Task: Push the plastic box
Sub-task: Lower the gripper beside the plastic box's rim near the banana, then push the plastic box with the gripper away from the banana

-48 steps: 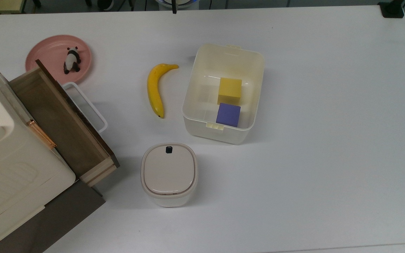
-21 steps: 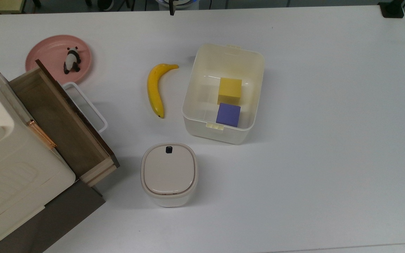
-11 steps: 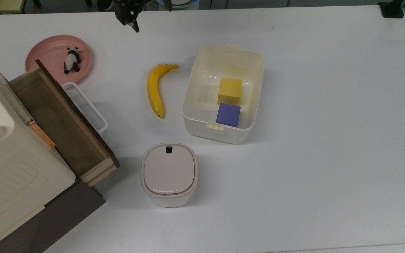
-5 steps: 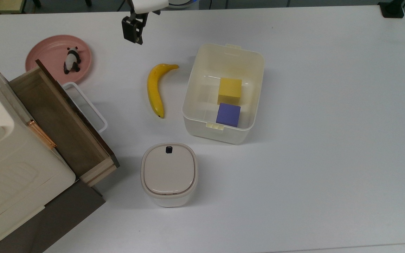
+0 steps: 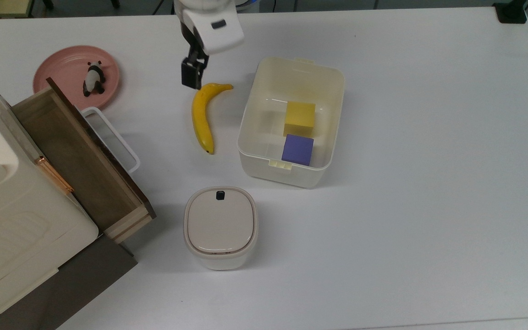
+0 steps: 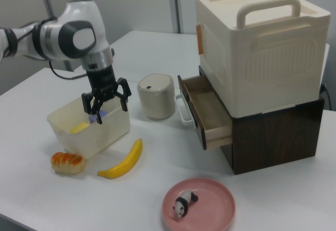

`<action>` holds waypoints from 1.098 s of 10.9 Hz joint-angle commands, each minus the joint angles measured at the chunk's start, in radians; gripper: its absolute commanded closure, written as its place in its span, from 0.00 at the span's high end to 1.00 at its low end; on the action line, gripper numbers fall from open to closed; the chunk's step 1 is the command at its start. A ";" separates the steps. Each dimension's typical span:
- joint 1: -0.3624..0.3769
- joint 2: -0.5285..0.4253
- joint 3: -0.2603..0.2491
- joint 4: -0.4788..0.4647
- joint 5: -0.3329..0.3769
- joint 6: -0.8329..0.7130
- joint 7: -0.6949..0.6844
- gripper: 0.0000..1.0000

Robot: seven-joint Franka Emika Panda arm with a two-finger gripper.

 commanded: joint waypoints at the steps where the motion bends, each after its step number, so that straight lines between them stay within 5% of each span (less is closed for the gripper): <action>1: 0.025 0.001 0.001 -0.067 -0.051 0.071 -0.007 1.00; 12: 0.115 0.116 0.003 -0.038 -0.066 0.212 0.201 1.00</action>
